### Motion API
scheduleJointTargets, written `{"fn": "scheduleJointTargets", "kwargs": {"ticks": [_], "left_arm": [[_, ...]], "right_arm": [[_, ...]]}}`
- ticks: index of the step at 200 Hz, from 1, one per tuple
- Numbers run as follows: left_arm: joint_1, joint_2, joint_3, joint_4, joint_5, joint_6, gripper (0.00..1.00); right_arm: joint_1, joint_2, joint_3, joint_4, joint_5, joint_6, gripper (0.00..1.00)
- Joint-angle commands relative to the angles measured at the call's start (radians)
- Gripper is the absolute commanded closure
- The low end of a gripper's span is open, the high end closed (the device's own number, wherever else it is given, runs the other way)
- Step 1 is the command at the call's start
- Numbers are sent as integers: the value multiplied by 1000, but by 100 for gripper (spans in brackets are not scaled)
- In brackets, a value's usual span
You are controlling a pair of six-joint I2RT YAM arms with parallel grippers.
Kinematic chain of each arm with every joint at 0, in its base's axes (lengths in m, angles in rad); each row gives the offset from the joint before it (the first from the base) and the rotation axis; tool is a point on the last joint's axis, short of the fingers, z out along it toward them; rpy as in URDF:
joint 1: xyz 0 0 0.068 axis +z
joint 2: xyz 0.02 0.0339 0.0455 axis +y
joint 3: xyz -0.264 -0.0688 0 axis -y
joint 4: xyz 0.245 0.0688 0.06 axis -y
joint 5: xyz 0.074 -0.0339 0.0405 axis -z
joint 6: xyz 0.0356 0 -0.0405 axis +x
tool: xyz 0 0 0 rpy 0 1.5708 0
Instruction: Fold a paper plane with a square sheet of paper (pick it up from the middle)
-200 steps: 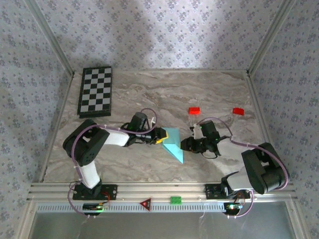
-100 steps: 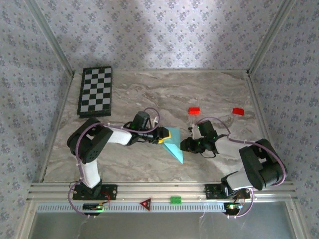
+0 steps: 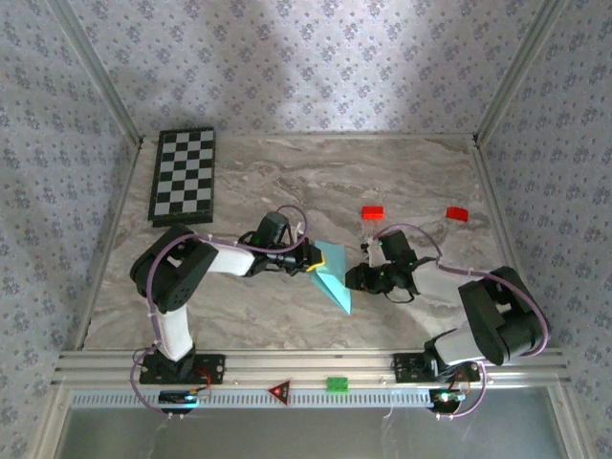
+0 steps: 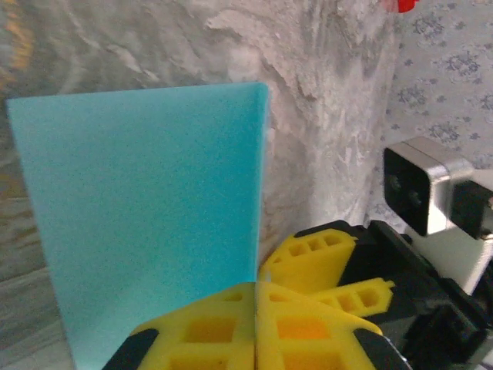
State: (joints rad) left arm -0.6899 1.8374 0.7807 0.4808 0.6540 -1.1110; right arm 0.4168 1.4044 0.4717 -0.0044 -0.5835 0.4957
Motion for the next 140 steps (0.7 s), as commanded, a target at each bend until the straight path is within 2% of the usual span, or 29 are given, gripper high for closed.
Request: {"fn": "scheduleJointTargets", "kwargs": {"ticks": [1,20,45,68,88,112,140], "left_arm": [[-5,-84,-36,-45,-87,6,95],[-5,-141,-68,-80,-158,-3,98],[-9,-211,-122,-102,-239,-28,98],[-15,-270,-161,-142,-315,-50,98],[-29,-310,-176,-196,-378,-56,98],[-34,-330,-179,-205,-382,-51,92],[-38,-337,-169,-168,-348,-44,86]], "right_arm": [[7,-40,37,-46,17,-16,60],[14,-90,37,-41,41,-22,54],[63,-163,23,-43,171,-64,51],[184,-235,-4,-25,376,-153,51],[308,-303,-65,66,544,-246,52],[435,-350,-144,203,703,-349,55],[536,-329,-152,246,798,-463,56]]}}
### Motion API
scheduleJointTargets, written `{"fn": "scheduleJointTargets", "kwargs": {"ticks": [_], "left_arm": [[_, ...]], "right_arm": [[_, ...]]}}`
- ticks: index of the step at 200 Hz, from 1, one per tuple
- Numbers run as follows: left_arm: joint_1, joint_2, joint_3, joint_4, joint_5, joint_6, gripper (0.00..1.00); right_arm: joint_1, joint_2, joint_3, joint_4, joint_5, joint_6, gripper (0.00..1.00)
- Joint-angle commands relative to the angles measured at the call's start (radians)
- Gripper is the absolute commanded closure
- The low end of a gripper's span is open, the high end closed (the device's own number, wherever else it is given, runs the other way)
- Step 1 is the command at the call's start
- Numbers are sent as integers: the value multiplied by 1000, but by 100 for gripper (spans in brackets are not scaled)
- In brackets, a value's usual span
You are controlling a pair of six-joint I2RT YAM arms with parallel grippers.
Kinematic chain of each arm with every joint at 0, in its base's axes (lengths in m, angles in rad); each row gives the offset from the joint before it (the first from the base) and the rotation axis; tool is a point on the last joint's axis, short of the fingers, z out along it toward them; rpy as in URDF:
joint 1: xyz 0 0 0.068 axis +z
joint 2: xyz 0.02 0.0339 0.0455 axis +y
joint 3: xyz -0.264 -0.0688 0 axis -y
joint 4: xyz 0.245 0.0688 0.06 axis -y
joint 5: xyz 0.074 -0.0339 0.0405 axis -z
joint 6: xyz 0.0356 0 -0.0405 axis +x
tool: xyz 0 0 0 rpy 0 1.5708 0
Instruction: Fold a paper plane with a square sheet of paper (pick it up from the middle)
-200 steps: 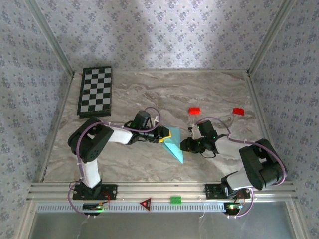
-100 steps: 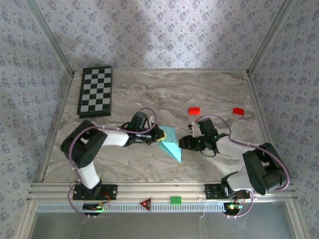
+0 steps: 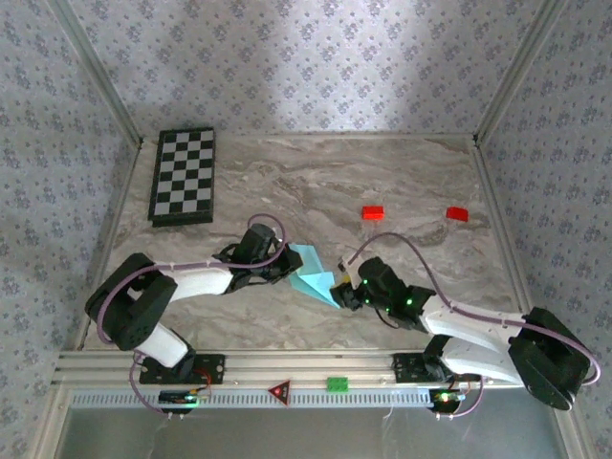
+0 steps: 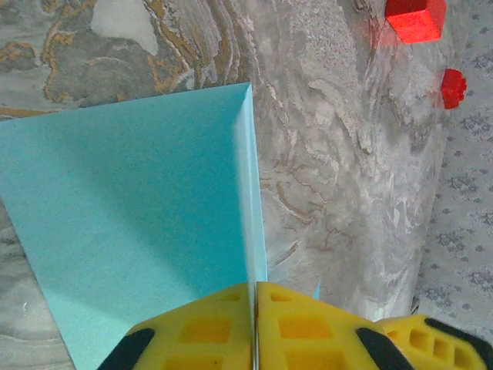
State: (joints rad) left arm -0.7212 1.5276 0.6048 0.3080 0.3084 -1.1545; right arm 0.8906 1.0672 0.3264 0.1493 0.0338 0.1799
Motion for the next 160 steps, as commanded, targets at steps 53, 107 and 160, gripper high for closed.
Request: {"fn": "scheduleJointTargets", "kwargs": {"ticks": [53,107,160], "left_arm": [[-10,-21,26,35,38,10,78],[-14,-39,44,38,60,25,77],[-15,-32,51,57,61,16,78]], "right_arm": [[214,137,30,177,351,-271,52],[244,236,43,220,390,-282,51],[241,302,60,241,378,-273,55]]}}
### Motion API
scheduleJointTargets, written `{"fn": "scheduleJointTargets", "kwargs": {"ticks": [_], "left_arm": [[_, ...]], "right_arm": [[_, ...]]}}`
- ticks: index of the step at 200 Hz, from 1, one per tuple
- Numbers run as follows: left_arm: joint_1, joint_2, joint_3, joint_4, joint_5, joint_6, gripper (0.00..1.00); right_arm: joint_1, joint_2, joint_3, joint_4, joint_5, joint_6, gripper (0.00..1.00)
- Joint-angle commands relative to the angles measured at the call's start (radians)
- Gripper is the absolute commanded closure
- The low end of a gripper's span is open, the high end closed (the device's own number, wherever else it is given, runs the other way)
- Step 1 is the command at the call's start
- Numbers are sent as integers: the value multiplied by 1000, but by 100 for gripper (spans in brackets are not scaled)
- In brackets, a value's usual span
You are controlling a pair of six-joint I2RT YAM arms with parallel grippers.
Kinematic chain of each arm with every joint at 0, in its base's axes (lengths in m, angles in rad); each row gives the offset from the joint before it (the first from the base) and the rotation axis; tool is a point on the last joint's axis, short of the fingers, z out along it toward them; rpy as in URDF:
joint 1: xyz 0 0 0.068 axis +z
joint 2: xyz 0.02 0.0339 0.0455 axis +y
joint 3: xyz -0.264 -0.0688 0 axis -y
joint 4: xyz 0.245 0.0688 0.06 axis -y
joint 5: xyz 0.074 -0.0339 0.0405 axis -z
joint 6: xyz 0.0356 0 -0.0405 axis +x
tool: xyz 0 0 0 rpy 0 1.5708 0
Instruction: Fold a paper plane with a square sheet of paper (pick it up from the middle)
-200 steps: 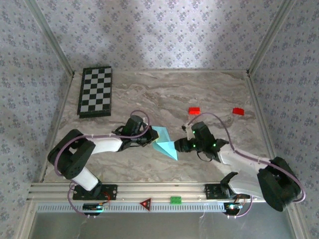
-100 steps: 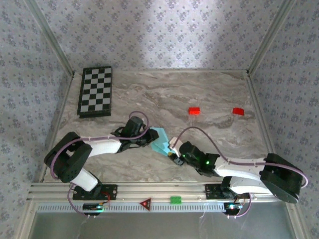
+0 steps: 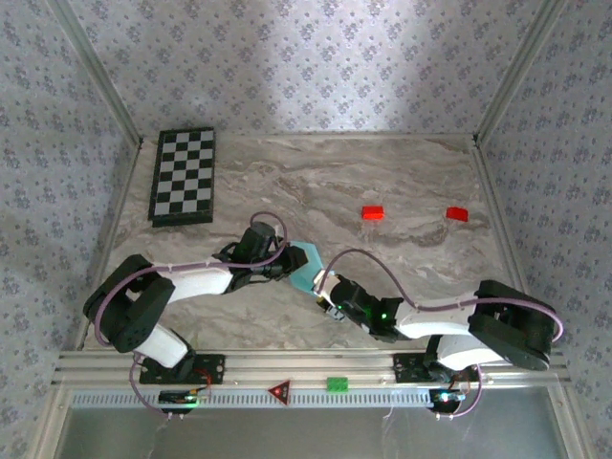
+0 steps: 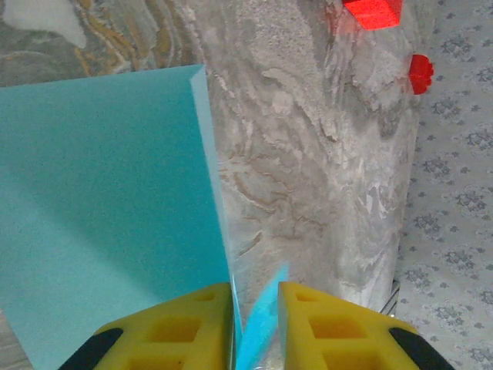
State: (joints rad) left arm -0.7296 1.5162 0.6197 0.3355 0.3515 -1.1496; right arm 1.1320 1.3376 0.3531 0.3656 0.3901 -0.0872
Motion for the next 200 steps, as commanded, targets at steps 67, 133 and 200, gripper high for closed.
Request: {"fn": "scheduleJointTargets", "kwargs": {"ticks": [67,133,200], "left_arm": [[-8,-19,31,19,2,-4,81],[-7,-5,38,18,1,-26,84],[-8,9,52,21,21,-24,85]], "right_arm": [[10,-30,-20,78,33,16,48],[8,-68,-46,65,21,3,48],[22,11,-6,105,108,-14,56]]}}
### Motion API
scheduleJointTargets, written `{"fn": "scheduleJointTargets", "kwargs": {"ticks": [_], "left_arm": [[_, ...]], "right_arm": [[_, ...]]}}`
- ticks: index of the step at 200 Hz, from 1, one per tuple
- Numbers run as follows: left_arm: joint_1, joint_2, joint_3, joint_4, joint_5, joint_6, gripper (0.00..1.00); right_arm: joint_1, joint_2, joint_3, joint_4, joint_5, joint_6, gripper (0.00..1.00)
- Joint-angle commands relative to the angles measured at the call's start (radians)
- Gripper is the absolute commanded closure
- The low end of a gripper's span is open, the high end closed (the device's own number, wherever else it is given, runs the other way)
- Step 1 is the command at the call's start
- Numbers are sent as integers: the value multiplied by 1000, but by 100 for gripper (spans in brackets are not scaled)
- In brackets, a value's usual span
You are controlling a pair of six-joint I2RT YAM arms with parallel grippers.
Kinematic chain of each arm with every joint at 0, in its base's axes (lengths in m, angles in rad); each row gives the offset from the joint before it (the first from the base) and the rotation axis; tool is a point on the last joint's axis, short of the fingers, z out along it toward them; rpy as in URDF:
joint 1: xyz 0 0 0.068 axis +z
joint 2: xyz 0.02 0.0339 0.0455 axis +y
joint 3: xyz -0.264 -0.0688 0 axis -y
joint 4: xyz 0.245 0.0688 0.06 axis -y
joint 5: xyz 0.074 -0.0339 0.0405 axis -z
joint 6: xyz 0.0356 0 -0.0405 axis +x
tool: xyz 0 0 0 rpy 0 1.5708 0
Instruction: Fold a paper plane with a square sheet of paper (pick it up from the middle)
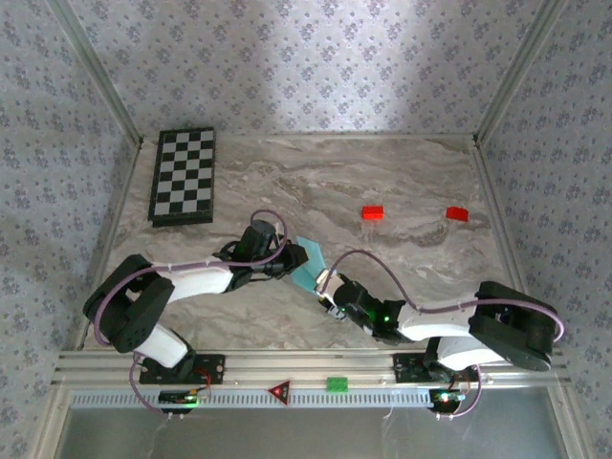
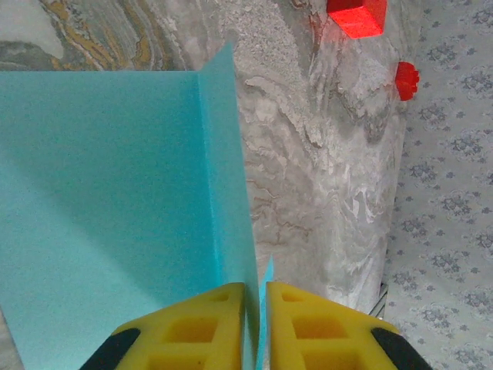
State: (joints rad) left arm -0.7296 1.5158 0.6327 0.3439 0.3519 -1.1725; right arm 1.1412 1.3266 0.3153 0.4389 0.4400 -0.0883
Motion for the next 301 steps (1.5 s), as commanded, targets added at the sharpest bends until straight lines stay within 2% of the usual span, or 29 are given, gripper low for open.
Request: {"fn": "scheduleJointTargets", "kwargs": {"ticks": [1,27,91,145,184,232,301], "left_arm": [[-8,10,39,13,21,-1,85],[-8,11,39,17,21,-3,85],[-7,10,35,2,2,-9,84],[-8,17,35,-3,-2,-9,85],[-7,17,35,-4,-2,-9,87],[-7,21,37,-4,3,-9,90],[-8,19,37,-6,2,-9,91]], "right_arm": [[12,23,33,32,57,-13,55],[14,50,37,47,60,-1,57],[15,51,30,20,45,79,71],[12,57,17,14,26,123,77],[7,67,15,12,22,146,77],[0,89,14,25,27,160,73],[-1,75,4,54,29,162,81]]}}
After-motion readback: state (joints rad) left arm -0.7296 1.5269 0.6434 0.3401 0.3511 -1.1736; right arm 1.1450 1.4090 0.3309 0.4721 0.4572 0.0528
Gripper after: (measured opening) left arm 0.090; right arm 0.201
